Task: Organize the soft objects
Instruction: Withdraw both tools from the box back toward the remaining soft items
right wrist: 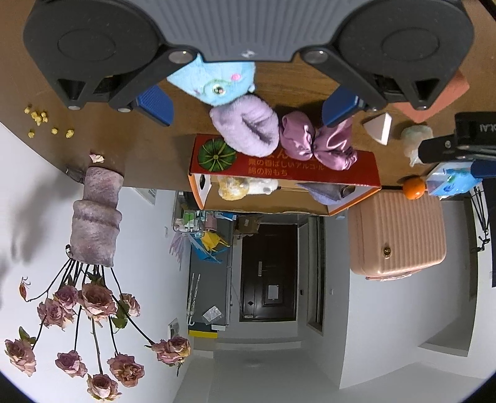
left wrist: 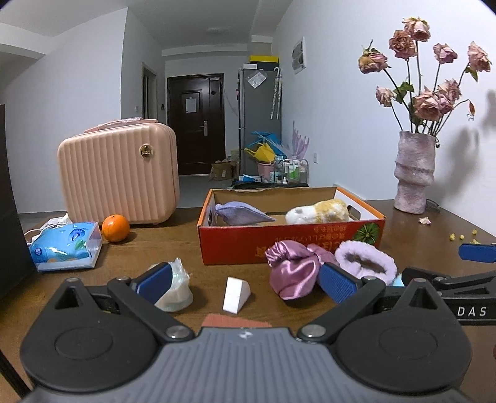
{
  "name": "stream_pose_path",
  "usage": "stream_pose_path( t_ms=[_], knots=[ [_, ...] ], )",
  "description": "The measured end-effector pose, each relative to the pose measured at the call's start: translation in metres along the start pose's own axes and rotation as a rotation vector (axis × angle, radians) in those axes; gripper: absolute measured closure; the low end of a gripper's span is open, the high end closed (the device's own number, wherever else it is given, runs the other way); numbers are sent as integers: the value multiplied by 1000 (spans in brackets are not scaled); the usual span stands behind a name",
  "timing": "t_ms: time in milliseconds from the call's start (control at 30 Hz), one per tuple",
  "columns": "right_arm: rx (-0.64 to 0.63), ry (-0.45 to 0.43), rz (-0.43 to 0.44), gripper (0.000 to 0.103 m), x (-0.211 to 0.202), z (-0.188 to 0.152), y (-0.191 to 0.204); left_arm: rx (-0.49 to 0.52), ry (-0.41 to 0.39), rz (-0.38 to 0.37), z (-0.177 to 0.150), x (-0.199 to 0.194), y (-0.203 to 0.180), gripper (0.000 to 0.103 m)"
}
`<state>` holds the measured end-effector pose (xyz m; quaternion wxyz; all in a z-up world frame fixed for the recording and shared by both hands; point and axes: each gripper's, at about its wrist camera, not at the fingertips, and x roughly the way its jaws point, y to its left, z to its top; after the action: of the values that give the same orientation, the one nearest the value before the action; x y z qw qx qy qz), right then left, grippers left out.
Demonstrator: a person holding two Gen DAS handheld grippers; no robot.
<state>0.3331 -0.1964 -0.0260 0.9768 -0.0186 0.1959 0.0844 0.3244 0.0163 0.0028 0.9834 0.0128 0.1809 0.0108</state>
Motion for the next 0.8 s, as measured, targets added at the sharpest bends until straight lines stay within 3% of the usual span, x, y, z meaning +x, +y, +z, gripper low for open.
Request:
stream_pose_path(
  t_ms=[333,800],
  knots=[
    [-26,33,-18,1,-11,-22,-5,7,35,-22,-22,-15,5,0],
    [-10,46,-21,1,-9,-25,-8,14,89,-28,-29,-7,5,0]
  ],
)
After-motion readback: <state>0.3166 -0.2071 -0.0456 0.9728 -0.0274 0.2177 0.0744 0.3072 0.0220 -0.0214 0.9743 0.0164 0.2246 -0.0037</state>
